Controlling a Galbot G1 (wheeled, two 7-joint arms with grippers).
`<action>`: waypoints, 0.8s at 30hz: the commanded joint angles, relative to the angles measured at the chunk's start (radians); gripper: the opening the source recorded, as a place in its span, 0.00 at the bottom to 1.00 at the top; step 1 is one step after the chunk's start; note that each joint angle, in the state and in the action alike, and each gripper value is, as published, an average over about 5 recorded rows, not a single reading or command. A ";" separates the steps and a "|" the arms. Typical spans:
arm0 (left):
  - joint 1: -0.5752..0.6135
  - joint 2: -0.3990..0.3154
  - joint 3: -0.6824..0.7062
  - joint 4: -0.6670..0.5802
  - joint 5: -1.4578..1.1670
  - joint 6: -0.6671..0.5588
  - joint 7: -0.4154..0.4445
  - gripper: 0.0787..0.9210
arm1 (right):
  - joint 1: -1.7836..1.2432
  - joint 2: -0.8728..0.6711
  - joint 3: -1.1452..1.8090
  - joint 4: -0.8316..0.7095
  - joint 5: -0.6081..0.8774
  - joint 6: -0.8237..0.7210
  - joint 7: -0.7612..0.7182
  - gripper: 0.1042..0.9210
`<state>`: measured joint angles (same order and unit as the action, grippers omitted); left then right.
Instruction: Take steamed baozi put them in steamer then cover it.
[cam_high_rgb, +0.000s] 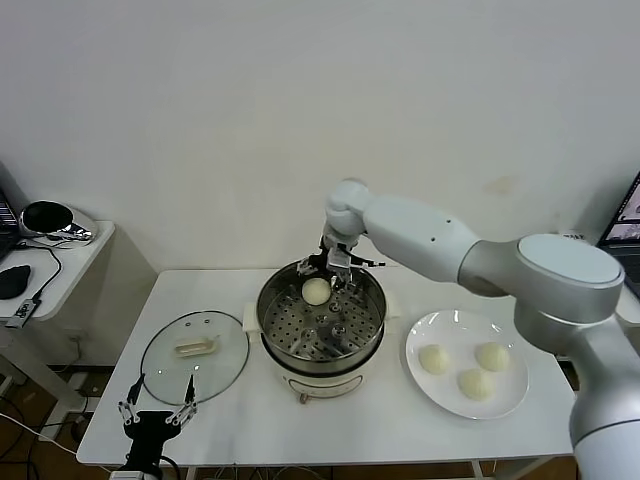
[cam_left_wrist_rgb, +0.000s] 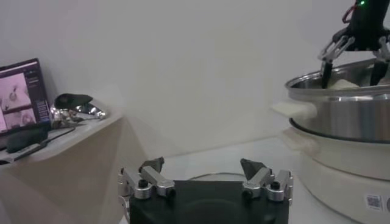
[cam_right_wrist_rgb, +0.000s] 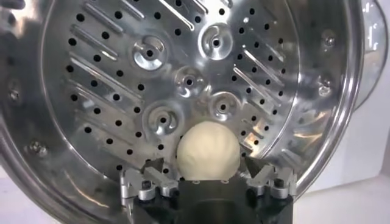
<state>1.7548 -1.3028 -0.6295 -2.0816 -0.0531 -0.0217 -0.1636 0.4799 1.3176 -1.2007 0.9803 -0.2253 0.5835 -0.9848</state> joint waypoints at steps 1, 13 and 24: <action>0.001 0.002 -0.001 -0.010 -0.003 0.003 0.001 0.88 | 0.212 -0.247 -0.111 0.349 0.395 -0.484 -0.095 0.88; -0.003 0.043 -0.002 -0.069 -0.037 0.128 0.008 0.88 | 0.335 -0.694 -0.186 0.724 0.534 -1.049 -0.092 0.88; -0.007 0.046 -0.003 -0.066 -0.022 0.147 0.003 0.88 | 0.118 -0.891 -0.123 0.733 0.374 -0.974 -0.113 0.88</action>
<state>1.7477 -1.2618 -0.6330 -2.1394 -0.0738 0.0988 -0.1623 0.6976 0.6336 -1.3439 1.6055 0.1743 -0.2847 -1.0813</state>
